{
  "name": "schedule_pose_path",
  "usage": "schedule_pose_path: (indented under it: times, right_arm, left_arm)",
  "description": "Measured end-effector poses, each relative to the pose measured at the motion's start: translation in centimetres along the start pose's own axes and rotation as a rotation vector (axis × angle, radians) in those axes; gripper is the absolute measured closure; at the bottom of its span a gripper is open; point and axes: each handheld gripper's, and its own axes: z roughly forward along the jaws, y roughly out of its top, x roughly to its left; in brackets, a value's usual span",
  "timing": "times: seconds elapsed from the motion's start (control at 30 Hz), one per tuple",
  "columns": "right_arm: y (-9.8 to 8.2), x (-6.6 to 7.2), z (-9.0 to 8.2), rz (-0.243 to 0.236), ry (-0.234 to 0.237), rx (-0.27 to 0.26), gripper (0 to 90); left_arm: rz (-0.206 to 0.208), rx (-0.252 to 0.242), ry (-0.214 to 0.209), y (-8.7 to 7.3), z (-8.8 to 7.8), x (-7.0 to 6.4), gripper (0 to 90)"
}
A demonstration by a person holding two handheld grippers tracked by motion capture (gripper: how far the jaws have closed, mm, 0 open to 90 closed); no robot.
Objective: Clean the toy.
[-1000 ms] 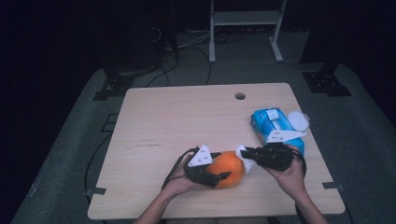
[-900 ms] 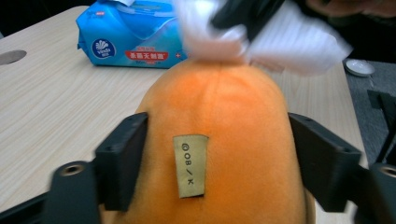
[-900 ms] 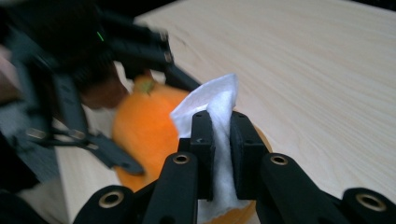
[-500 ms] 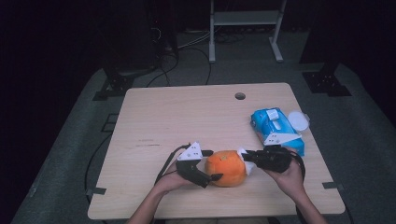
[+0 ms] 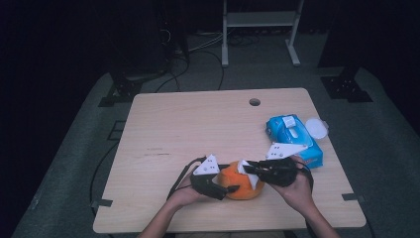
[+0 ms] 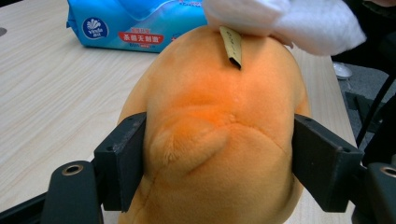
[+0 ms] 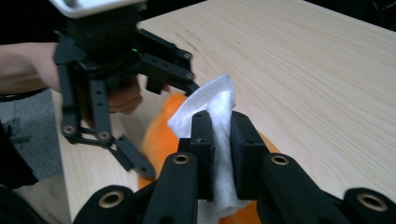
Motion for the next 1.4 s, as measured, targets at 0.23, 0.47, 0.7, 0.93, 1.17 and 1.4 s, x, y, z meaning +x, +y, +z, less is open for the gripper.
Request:
schedule_pose_path:
  times: [0.23, 0.47, 0.7, 0.93, 1.17, 1.4]
  right_arm:
    - [-3.2, -4.0, -1.3, 0.141, -0.027, 0.040, 79.8]
    - [-2.7, -3.5, -1.6, 0.134, 0.008, 0.006, 80.1]
    - [-1.4, -2.2, -0.9, 0.046, 0.006, -0.018, 79.9]
    - [-3.3, -4.3, -1.3, 0.149, -0.027, -0.005, 80.0]
    - [-1.6, -2.3, -0.8, 0.075, 0.009, -0.034, 80.0]
    - [-4.0, -4.8, -1.2, 0.179, -0.008, -0.019, 80.1]
  left_arm:
    - [-0.018, -0.011, 0.000, -0.2, -0.3, 0.5, 24.3]
    - [-0.065, -0.023, 0.017, -0.2, -0.2, 0.8, 24.1]
    - [-0.064, -0.022, 0.024, -0.2, -0.1, 0.6, 24.0]
    - [-0.067, -0.021, 0.026, 0.0, 0.2, 0.6, 23.5]
    - [-0.044, -0.008, 0.039, 0.1, 0.1, 0.2, 23.1]
    - [-0.043, -0.021, 0.039, 0.2, 0.3, 0.3, 22.8]
